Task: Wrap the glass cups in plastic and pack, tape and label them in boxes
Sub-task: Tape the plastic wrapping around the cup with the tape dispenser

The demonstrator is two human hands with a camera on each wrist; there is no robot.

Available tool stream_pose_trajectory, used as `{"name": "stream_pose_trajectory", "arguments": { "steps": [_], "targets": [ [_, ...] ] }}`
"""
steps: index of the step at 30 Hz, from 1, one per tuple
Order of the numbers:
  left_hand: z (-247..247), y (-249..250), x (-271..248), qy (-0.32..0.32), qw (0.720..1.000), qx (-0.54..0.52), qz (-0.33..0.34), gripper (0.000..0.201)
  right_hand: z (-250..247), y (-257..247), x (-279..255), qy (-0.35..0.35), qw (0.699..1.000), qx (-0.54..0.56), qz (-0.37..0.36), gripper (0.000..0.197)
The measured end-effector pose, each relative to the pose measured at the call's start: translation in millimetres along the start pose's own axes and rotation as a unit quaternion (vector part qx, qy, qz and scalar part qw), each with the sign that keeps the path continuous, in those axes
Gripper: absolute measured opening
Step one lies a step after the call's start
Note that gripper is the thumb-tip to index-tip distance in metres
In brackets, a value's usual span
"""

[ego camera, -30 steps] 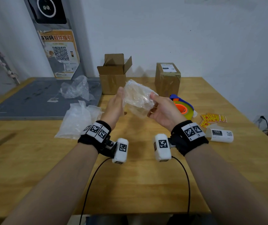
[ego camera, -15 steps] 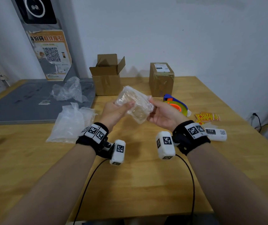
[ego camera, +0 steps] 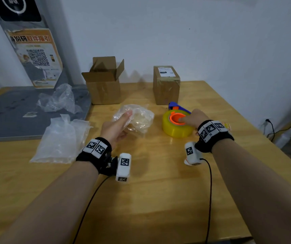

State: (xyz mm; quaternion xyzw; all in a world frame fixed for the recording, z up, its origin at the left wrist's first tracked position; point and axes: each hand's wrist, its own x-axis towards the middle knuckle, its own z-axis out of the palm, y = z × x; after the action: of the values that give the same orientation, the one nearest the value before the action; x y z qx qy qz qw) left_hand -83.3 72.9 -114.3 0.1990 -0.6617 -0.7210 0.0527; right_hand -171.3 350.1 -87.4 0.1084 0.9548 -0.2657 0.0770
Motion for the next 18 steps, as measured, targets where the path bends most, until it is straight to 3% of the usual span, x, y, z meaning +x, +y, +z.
{"name": "stream_pose_trajectory", "arguments": {
  "steps": [12, 14, 16, 18],
  "targets": [
    [-18.5, -11.6, 6.3, 0.019, 0.999, 0.035, -0.032, 0.079, 10.6, 1.9, 7.1, -0.022, 0.992, 0.122, 0.011, 0.033],
    [-23.4, -12.0, 3.7, -0.002, 0.998, 0.038, -0.042, 0.089, 8.8, -4.3, 0.0, -0.049, 0.967, 0.249, 0.021, 0.054],
    [-26.3, -14.8, 1.8, -0.019, 0.998, 0.043, -0.051, 0.09, 4.5, -11.9, -8.6, -0.068, 0.921, 0.384, 0.023, 0.074],
    [-29.2, -18.4, 2.4, -0.018, 0.997, 0.043, -0.055, 0.084, -1.7, -25.9, -22.5, -0.061, 0.882, 0.467, -0.009, 0.071]
  ]
}}
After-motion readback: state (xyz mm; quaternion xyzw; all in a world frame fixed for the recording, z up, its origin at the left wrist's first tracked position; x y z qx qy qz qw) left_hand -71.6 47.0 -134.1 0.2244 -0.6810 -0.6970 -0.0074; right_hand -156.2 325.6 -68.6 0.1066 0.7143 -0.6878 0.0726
